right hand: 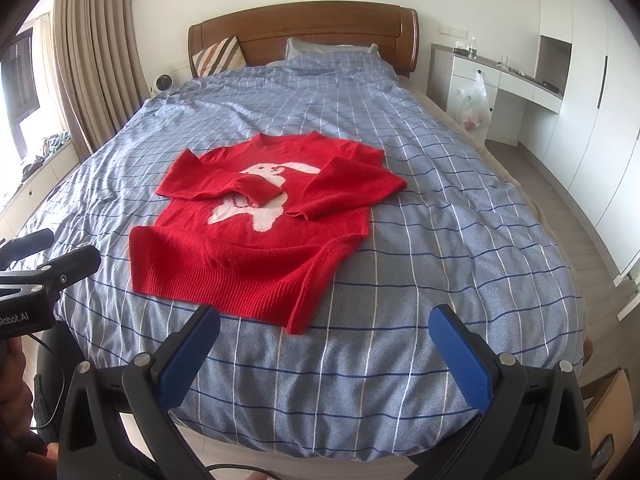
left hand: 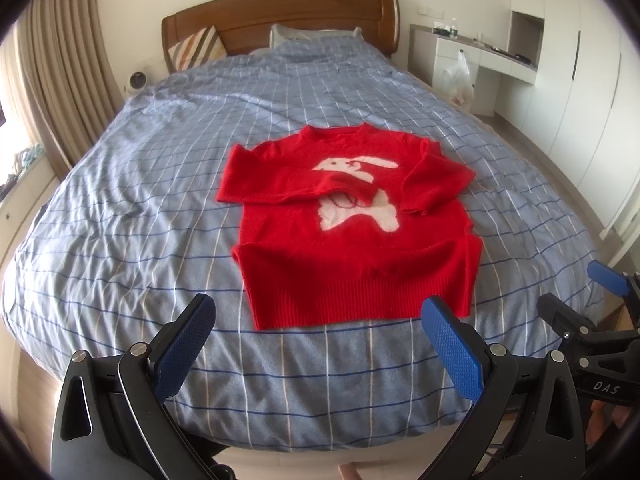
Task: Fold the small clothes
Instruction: 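Grasp the sweater hem with the left gripper while the right gripper grasps the hem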
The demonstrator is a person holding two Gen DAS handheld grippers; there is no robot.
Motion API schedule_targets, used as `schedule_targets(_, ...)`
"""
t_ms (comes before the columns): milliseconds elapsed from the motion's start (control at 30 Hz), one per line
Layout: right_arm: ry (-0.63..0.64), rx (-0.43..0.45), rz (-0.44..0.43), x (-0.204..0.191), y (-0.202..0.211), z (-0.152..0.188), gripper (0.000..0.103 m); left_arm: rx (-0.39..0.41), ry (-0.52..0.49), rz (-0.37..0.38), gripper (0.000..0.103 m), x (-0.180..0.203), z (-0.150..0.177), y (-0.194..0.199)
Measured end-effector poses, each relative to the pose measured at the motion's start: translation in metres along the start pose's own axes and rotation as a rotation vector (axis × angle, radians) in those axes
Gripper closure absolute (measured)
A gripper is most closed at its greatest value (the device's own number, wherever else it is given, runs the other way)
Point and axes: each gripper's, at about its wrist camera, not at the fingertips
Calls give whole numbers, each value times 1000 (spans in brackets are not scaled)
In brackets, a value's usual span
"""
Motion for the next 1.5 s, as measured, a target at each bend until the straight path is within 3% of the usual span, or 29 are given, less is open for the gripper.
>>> schedule_targets(67,6,9,10,8,1,0,0,-12,12,-8,0,-9,-2,-6)
schedule_targets(167,-18,31,99,34,1,-2,0,-42,99,-5,0,-39,-2,-19)
schedule_targets(333,-98,-10,152,70,-10,2,0,-141,222,33,0,-82,15,-55)
schedule_targets(433,-127,-50,90,70,-23,11,0,-193,214,28,0,-86,27,-79)
schedule_targets(500,-140,-79,-13,62,-36,18,0,-209,192,50,0,-84,33,-92)
schedule_targets(633,-119,-116,-179,41,-67,30,0,-190,159,120,0,-78,29,-115)
schedule_targets(767,-57,-125,-256,20,-98,32,0,-197,137,106,2,-76,21,-143)
schedule_targets(833,-84,-139,-272,16,-113,30,1,-201,134,118,8,-76,20,-152)
schedule_targets(867,-112,-144,-289,18,-120,29,3,-206,134,124,21,-76,21,-154)
schedule_targets(900,-139,-155,-301,18,-127,29,13,-212,134,131,36,-76,21,-156)
schedule_targets(933,-158,-172,-311,18,-133,29,32,-213,136,138,43,-77,21,-157)
schedule_targets(967,-163,-190,-317,18,-139,29,43,-208,141,146,62,-79,22,-157)
schedule_targets(1000,-158,-209,-316,17,-142,28,66,-206,149,164,92,-81,22,-156)
schedule_targets(1033,-156,-216,-313,17,-143,28,93,-217,163,195,99,-84,23,-156)
schedule_targets(1200,-238,-210,-385,47,-111,35,96,-226,196,353,101,-96,28,-126)
schedule_targets(1267,-302,-232,-443,62,-98,42,97,-236,186,382,101,-97,34,-114)
schedule_targets(1367,-372,-274,-500,74,-98,54,98,-266,181,360,101,-97,44,-112)
schedule_targets(1500,-414,-338,-444,80,-127,73,98,-312,214,300,101,-98,60,-130)
Point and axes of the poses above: each gripper's, at about its wrist camera, not at the fingertips, and y roughly against the way its jaws point, x to its right, z to its underside, and after that the axes turned 1 degree about -x, right-handed
